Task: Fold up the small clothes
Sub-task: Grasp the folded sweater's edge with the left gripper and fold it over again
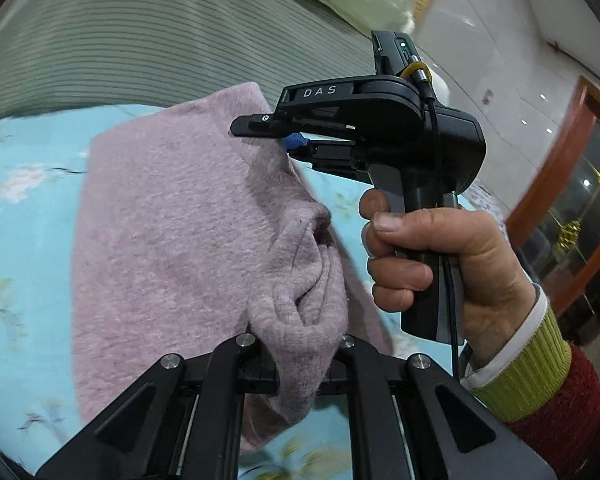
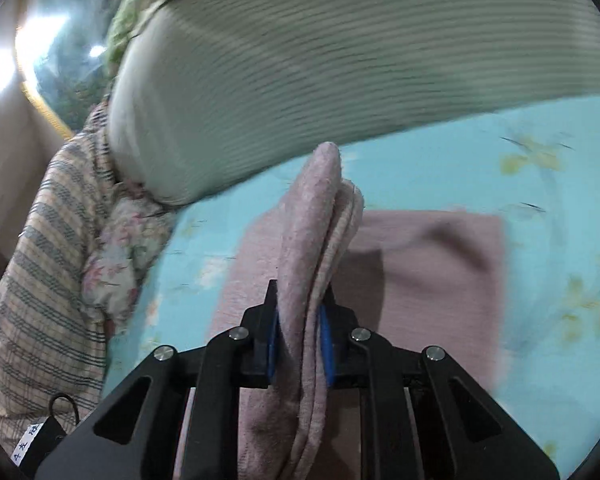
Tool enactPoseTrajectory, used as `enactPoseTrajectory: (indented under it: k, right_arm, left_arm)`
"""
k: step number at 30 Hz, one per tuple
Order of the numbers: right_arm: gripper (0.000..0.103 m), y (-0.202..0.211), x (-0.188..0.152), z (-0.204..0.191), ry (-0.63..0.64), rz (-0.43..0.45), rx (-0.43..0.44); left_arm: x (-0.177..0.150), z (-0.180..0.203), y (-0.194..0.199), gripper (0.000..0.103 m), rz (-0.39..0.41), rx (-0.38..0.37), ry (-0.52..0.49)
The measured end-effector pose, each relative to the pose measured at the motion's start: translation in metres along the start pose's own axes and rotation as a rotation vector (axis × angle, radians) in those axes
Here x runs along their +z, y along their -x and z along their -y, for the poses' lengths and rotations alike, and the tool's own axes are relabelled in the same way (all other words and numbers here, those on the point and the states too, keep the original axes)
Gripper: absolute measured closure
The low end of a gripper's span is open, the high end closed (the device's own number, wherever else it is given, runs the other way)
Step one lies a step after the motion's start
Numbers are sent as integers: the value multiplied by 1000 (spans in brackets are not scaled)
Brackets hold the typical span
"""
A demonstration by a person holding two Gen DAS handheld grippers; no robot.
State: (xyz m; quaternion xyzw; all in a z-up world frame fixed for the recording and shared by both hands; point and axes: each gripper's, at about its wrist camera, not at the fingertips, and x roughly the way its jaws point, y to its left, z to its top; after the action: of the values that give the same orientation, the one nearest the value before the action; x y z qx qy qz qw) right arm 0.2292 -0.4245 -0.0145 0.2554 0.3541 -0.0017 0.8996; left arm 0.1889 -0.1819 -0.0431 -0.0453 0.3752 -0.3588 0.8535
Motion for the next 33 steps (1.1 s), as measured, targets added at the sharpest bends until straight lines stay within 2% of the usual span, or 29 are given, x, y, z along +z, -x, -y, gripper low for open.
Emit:
enactPoseTrajectory:
  k: [5, 16, 22, 25, 26, 27, 29, 31, 33]
  right_arm:
    - [84, -2, -7, 34, -34, -36, -60]
    - [84, 3, -16, 45, -45, -27, -102]
    - [84, 6, -20, 41, -32, -9, -138]
    - [84, 13, -21, 30, 3, 28, -213]
    - [85, 16, -20, 27, 6, 38, -230]
    - [85, 18, -19, 26, 1, 45, -227]
    - [85, 16, -18, 26, 3, 24, -234]
    - [81, 13, -18, 29, -6, -4, -240]
    - [76, 22, -22, 30, -29, 12, -244]
  left_arm:
    - [-6, 16, -41, 95, -80, -33, -7]
    - [6, 19, -61, 95, -120, -33, -27]
    - [15, 17, -70, 92, -158, -36, -5]
    - [18, 11, -61, 76, -172, -52, 18]
    - [17, 9, -57, 64, -171, -52, 22]
    - [17, 6, -48, 55, -158, -48, 24]
    - [14, 1, -31, 51, -139, -41, 18]
    - [13, -5, -17, 44, -129, -33, 16]
    - [14, -15, -4, 36, -111, -10, 30]
